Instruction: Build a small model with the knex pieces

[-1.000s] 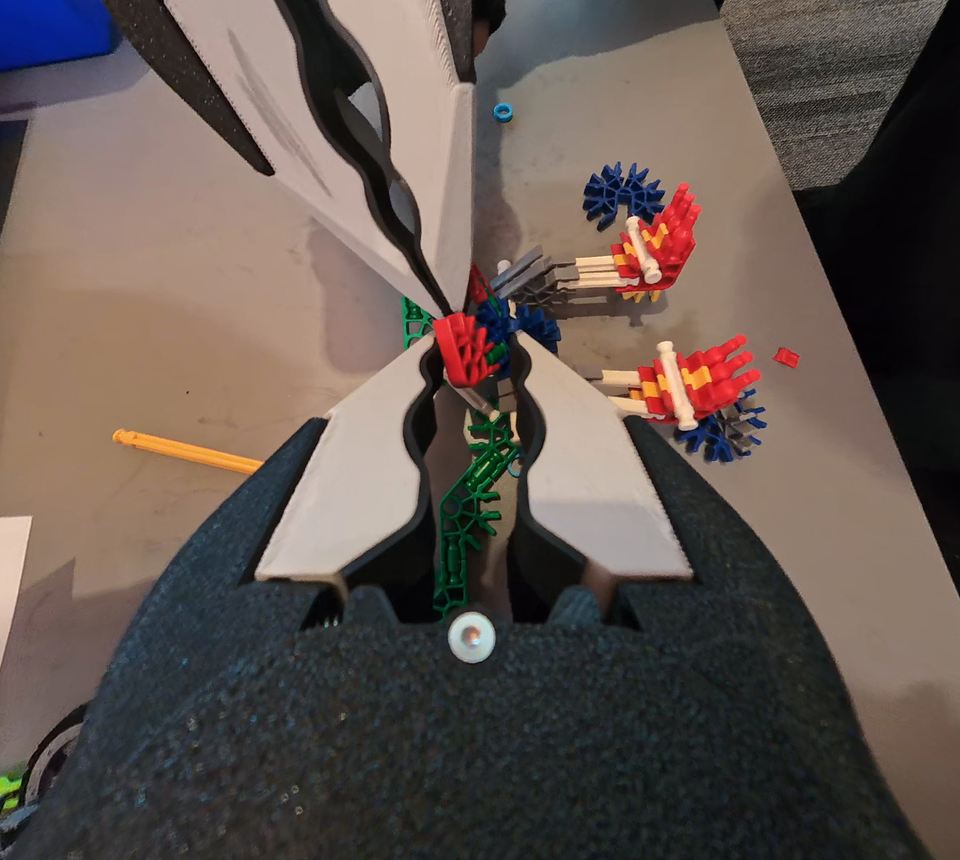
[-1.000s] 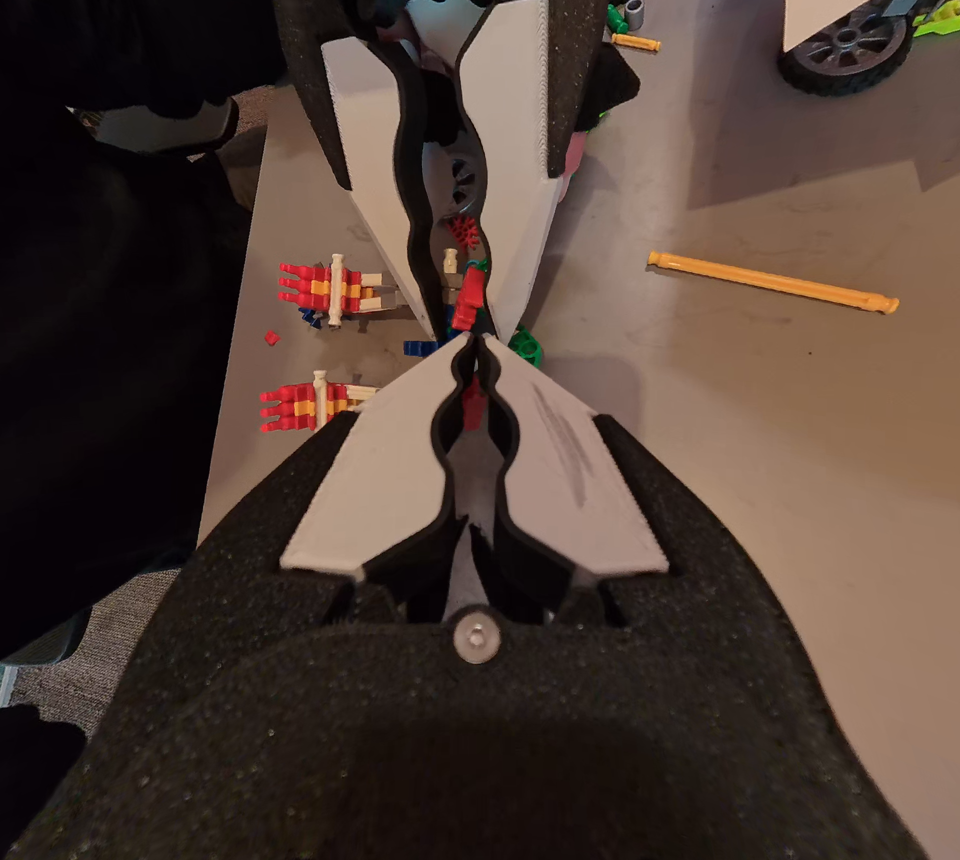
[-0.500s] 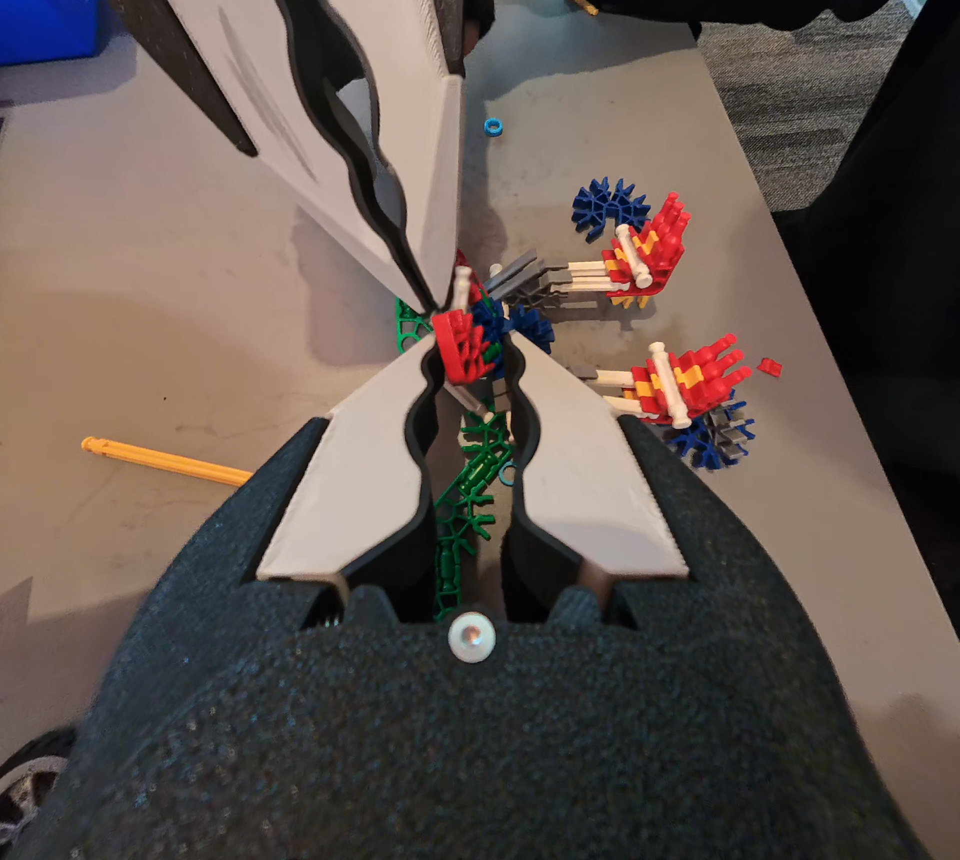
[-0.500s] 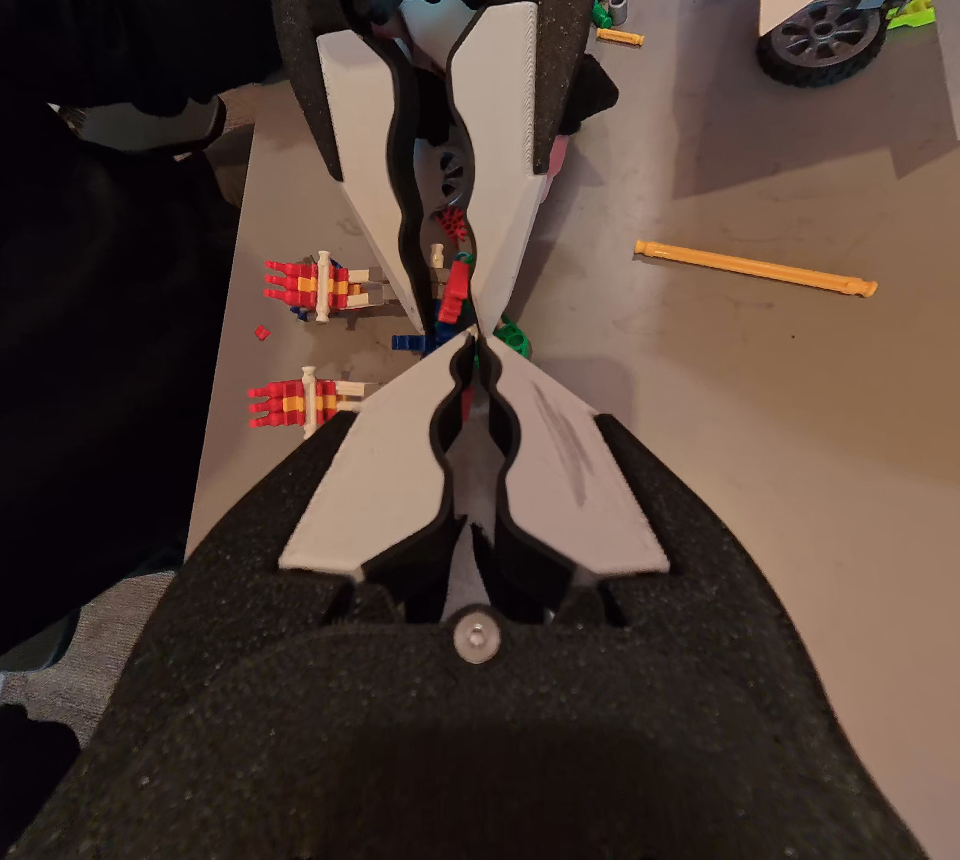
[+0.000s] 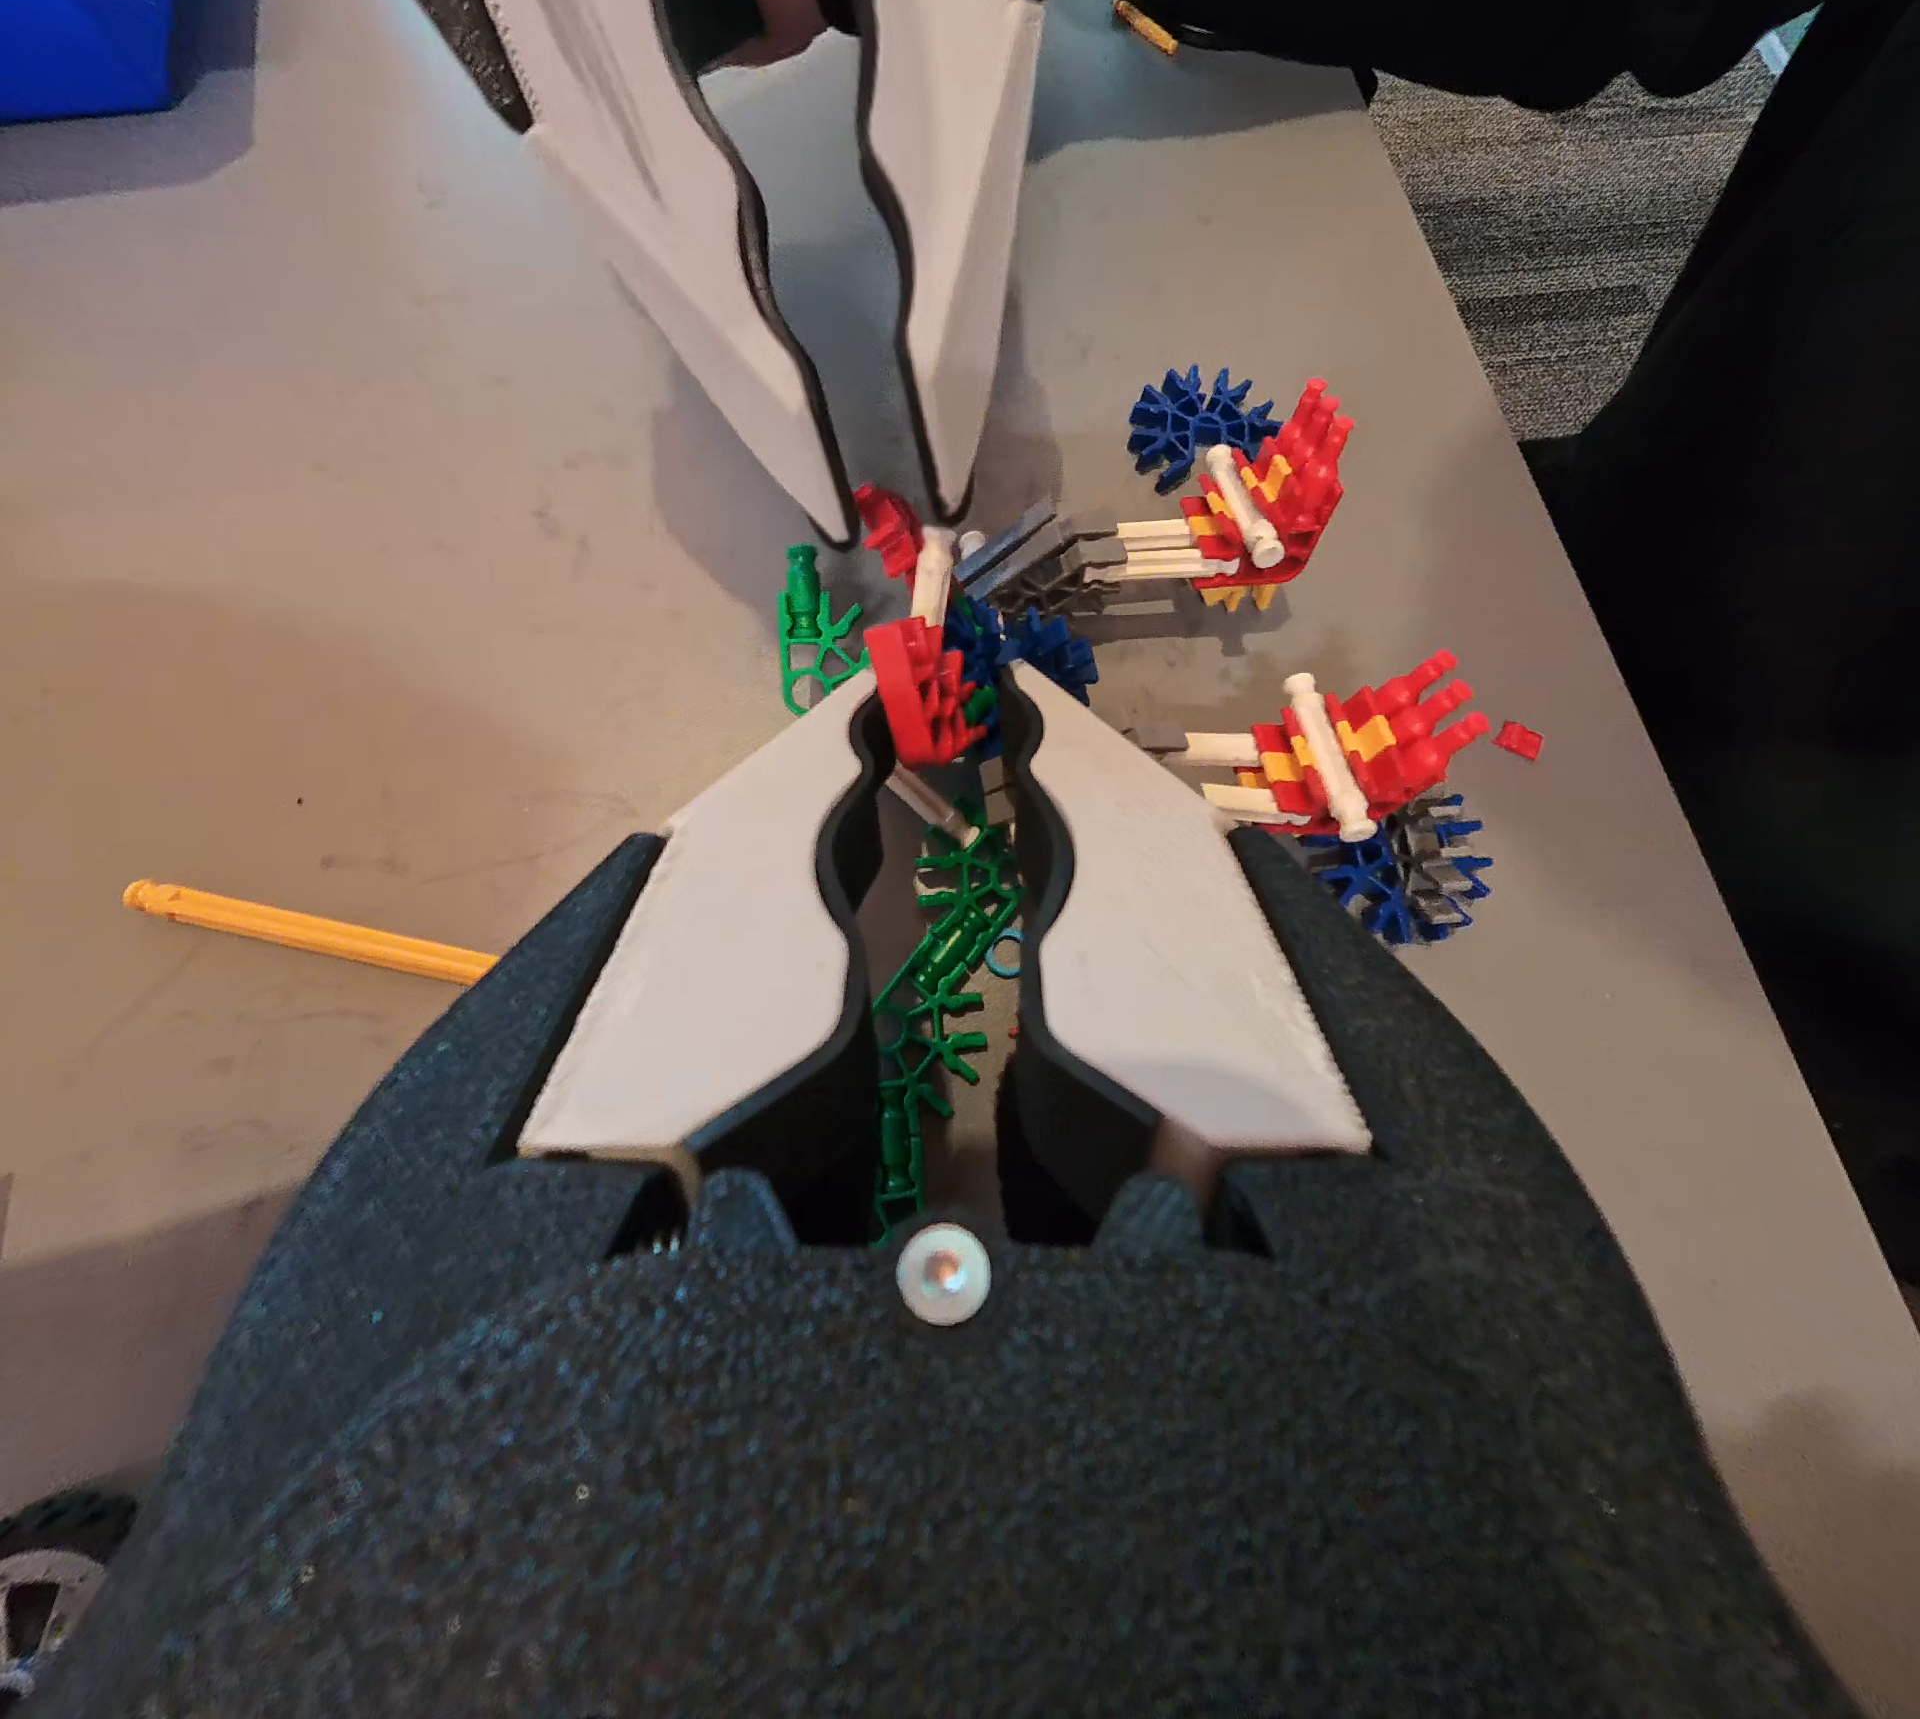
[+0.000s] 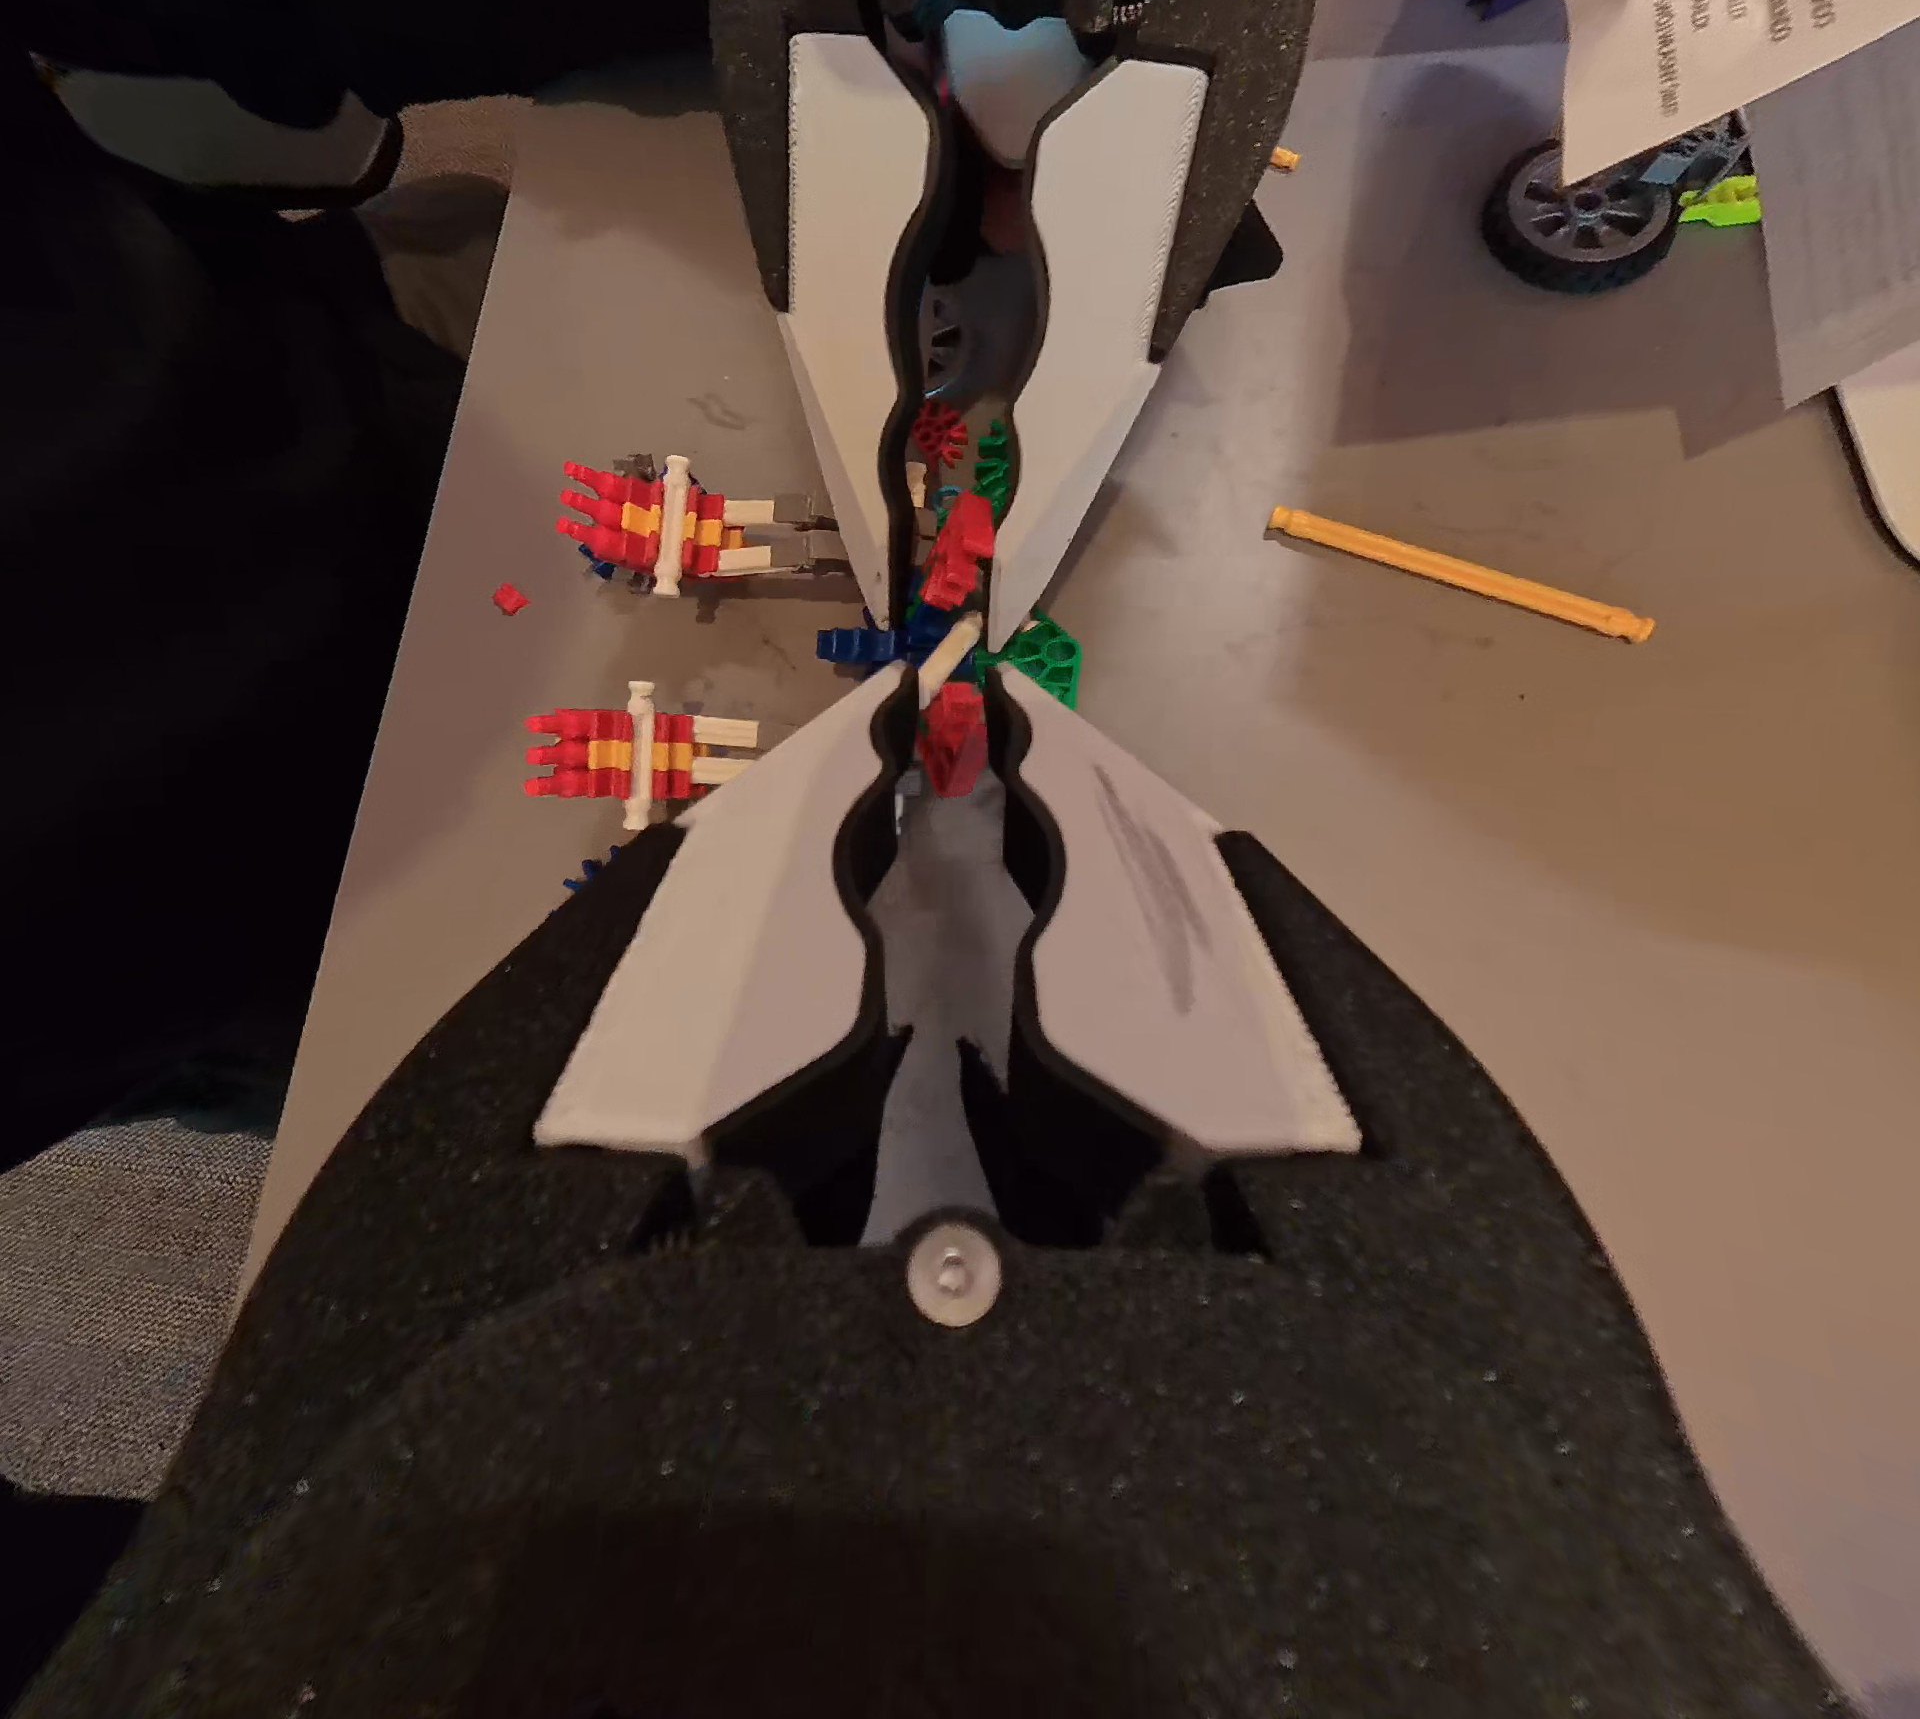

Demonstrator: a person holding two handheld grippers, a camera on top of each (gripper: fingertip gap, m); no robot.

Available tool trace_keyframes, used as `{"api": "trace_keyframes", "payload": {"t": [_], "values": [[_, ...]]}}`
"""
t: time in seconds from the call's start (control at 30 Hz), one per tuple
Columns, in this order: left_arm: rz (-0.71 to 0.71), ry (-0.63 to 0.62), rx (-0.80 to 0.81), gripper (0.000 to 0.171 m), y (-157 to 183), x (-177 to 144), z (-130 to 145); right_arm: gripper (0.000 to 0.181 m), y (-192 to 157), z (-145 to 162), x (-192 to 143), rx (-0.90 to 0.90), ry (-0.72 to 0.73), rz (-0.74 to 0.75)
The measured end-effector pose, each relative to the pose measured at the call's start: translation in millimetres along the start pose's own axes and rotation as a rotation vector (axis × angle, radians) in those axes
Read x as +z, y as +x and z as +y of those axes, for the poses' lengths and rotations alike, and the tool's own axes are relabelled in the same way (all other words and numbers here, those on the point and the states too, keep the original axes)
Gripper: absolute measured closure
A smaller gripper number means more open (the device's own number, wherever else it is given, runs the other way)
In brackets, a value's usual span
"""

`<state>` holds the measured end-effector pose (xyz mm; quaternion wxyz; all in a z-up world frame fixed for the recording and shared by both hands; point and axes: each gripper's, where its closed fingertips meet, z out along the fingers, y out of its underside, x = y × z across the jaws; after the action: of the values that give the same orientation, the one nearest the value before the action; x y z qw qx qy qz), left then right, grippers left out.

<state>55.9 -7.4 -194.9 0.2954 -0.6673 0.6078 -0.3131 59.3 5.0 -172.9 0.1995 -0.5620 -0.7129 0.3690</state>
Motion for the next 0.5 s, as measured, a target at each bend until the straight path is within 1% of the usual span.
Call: {"api": "trace_keyframes", "payload": {"t": [0.2, 0.27, 0.33, 0.5], "values": [[0.003, 0.005, -0.003, 0.153, 0.2, 0.5, -0.3, 0.163, -9.0, 1.8, 5.7, -0.050, -0.008, -0.004], [0.004, 0.006, -0.004, 0.154, 0.1, 0.5, -0.3, 0.165, -7.0, 2.4, 9.5, -0.065, -0.016, 0.019], [0.004, 0.007, -0.007, 0.154, -0.1, 0.7, -0.3, 0.171, -3.4, 2.9, 10.9, -0.072, -0.024, 0.045], [0.002, 0.008, -0.002, 0.153, 0.1, 1.9, -1.2, 0.174, -5.1, 3.2, 9.9, -0.060, -0.018, 0.022]]}}
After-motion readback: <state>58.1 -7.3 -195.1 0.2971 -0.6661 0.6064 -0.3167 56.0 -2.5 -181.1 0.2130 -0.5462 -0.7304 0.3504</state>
